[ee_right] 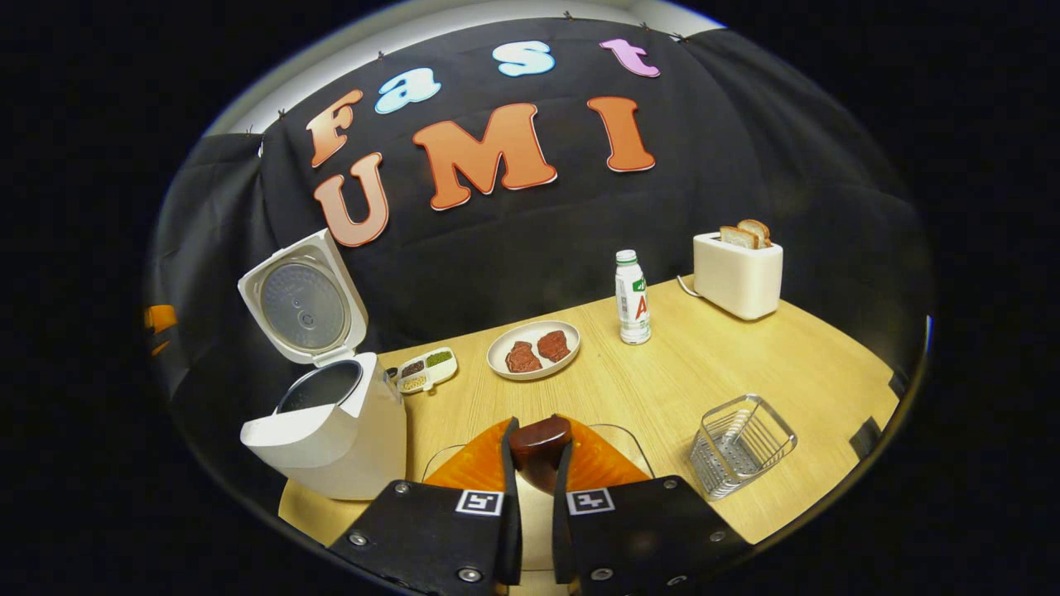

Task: Close the left gripper, press the button to open the rice cooker; take a wooden spoon from the chopstick holder with the right hand, scoop a spoonful of rice and pour it into the rice cooker, then put the wooden spoon back into the chopstick holder.

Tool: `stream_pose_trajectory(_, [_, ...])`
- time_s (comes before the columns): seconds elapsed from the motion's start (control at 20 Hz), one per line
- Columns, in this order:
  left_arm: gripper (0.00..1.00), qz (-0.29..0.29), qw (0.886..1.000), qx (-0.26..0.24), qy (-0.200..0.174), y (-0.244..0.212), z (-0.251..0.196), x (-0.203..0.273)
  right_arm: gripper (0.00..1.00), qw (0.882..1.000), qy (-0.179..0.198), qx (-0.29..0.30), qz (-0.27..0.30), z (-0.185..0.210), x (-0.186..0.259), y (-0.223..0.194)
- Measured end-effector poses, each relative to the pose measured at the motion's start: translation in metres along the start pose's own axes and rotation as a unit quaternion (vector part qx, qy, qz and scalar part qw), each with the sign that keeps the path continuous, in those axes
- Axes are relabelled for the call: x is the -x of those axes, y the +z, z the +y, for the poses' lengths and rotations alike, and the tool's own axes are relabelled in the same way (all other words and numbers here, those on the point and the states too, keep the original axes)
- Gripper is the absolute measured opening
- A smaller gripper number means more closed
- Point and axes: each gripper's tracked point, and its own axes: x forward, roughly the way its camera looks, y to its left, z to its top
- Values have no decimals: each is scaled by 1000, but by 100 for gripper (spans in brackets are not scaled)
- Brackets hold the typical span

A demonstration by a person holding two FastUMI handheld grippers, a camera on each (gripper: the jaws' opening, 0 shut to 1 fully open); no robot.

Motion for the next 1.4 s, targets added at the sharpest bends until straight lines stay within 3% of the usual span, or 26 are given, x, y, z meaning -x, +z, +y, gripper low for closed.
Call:
stream_pose_trajectory(0.1, [100,-5,1000,-3,-5,3,-3,1,14,999,8,-35,3,0,1,-3])
stream_pose_trajectory(0.2, [100,-6,1000,-2,-6,4,-2,1,14,994,20,-107,6,-4,1,-7])
stream_pose_trajectory(0.45, [100,1,1000,7,-7,-3,0,4,14,966,18,-256,3,-31,0,-11])
stream_pose_trajectory(0.7, [100,6,1000,11,-13,-5,-6,4,14,941,27,-337,3,-36,-9,-15])
stream_pose_trajectory(0.8, [100,5,1000,12,-17,-5,-10,5,13,927,36,-374,7,-35,-10,-19])
stream_pose_trajectory(1.0, [100,6,1000,10,-22,-5,-17,6,14,877,49,-478,18,-34,-16,-30])
stream_pose_trajectory(1.1, [100,4,1000,8,-22,-3,-17,7,13,861,49,-505,25,-37,-22,-34])
stream_pose_trajectory(1.25, [100,-1,1000,8,-22,0,-18,10,13,848,49,-528,25,-44,-21,-33])
stream_pose_trajectory(1.4, [100,-2,1000,13,-22,1,-17,11,13,844,48,-535,14,-55,-16,-24])
